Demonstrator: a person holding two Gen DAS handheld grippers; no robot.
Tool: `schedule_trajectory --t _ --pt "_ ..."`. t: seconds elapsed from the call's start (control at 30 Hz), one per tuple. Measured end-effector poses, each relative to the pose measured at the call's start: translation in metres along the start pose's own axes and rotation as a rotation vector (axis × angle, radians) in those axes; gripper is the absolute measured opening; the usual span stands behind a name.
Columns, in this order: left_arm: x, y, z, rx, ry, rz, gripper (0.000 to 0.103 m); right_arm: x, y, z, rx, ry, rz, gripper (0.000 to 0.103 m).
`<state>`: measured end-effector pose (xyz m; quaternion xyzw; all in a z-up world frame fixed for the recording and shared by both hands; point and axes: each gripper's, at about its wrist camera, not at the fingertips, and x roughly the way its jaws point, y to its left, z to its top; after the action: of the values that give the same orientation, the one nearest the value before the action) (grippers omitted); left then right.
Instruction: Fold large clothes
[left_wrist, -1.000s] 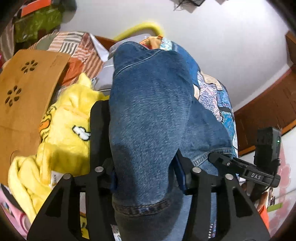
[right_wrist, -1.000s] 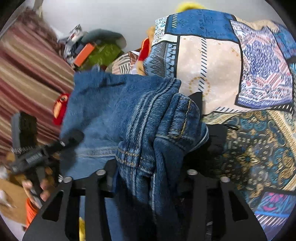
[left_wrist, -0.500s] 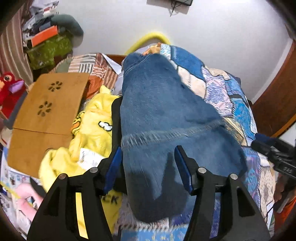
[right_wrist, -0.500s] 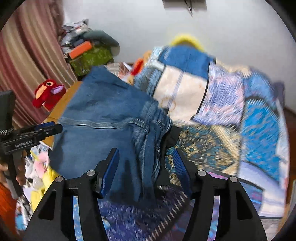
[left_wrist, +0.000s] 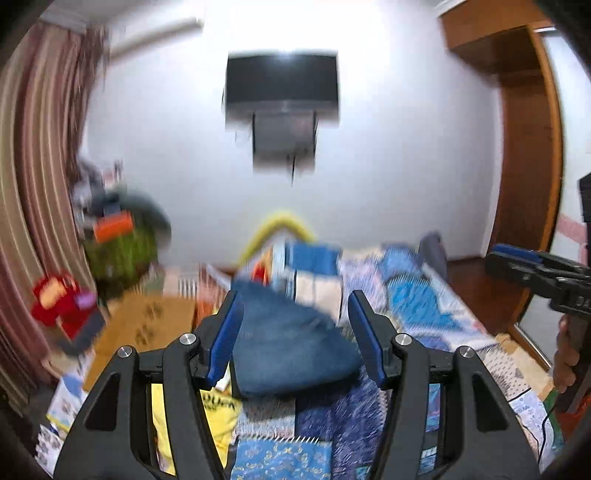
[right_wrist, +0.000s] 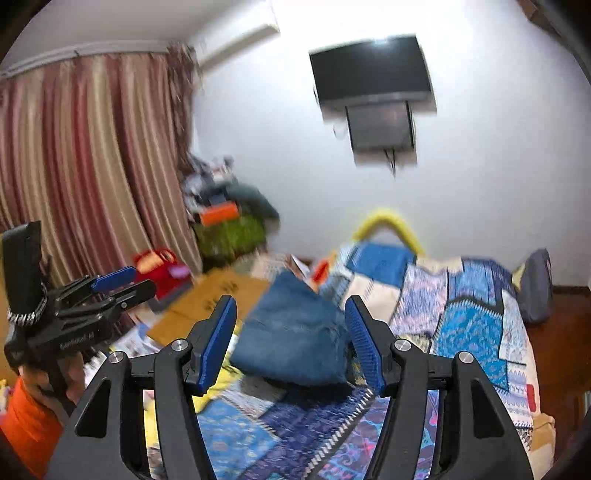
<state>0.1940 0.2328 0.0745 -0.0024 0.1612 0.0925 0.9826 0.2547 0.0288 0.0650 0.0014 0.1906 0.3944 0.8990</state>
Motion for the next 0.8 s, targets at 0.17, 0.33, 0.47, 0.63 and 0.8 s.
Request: schedule_trajectory --t 0.17,0.33,0.47,0.63,0.8 --pt "-0.081 -0.034 -0.004 0.006 -0.155 0.043 0.058 -0.057 0.026 -0.013 -0.026 -0.134 -0.002 0.057" --pt "-0.118 -0.053 -0.025 -0.013 -0.229 0.07 0.059 -0.077 0.046 -0.036 -0.054 -0.181 -0.032 0.057" --pt "-0.129 -0.062 -0.046 -0.039 -0.276 0.116 0.082 -0.083 0.051 -0.048 -0.062 -0.2 -0.104 0.087" --pt "-0.133 -0.068 -0.058 -0.036 -0.293 0.156 0.101 -0.085 0.06 -0.055 -0.11 -0.238 -0.19 0.101" --pt "-0.135 -0.069 -0.062 -0.046 -0.281 0.151 0.102 -0.086 0.068 -0.056 -0.152 -0.252 -0.227 0.103"
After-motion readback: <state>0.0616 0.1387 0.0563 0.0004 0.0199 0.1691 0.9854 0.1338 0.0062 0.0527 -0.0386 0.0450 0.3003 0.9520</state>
